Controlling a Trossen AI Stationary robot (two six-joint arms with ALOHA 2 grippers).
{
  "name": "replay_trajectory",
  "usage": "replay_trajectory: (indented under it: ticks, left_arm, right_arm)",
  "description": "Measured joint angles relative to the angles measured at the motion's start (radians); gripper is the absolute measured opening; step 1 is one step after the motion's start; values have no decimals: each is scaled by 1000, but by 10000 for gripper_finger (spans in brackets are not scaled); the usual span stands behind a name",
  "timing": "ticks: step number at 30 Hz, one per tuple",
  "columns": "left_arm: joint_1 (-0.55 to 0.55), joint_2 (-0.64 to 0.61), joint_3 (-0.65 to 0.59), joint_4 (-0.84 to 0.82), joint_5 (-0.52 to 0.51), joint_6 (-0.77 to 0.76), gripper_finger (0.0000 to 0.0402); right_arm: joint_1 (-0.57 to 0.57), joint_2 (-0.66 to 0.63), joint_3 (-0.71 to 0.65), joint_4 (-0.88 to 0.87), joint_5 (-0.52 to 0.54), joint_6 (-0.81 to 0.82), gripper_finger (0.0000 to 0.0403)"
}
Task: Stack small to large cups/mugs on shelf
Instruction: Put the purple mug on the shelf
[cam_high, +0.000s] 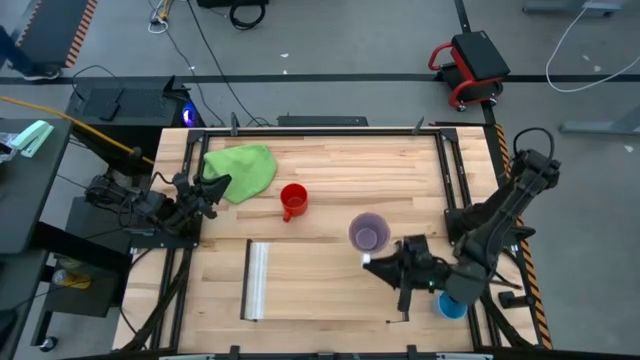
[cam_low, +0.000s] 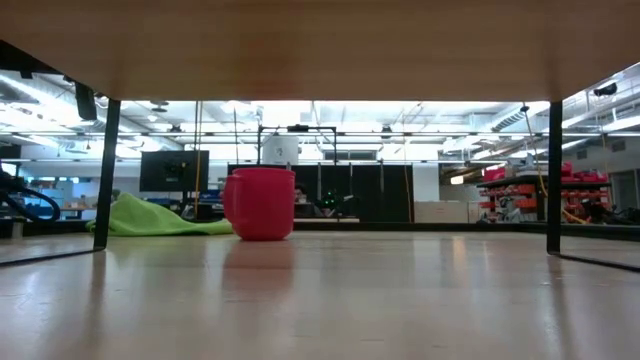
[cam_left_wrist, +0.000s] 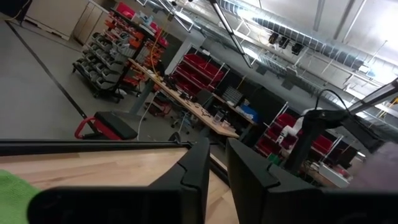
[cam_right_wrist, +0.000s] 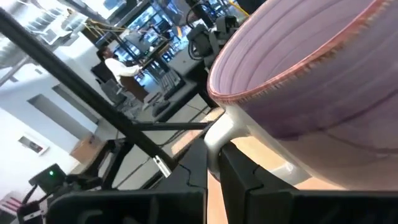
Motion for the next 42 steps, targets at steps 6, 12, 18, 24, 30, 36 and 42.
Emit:
replay_trajectory:
  ticks: [6, 12, 18, 24, 30, 36, 42]
  left_arm:
    - [0, 0, 0, -3, 0, 0, 58]
    - [0, 0, 0, -4, 0, -8, 63]
    - [0, 0, 0, -6, 0, -22, 59]
    - [0, 0, 0, -7, 0, -27, 59]
    - [0, 0, 0, -8, 0, -27, 60]
    - [0, 0, 0, -12, 0, -26, 55]
    - [0, 0, 0, -13, 0, -26, 59]
  right_arm:
    - [120, 71, 6, -40, 106, 173, 20]
    - [195, 90, 1, -29, 164, 206, 20]
    - [223, 132, -42, -40, 142, 311, 19]
    - [230, 137, -43, -37, 124, 284, 18]
    - [214, 140, -43, -34, 80, 279, 18]
    - [195, 140, -43, -33, 39, 267, 18]
    - [178, 162, -43, 10, 14, 260, 18]
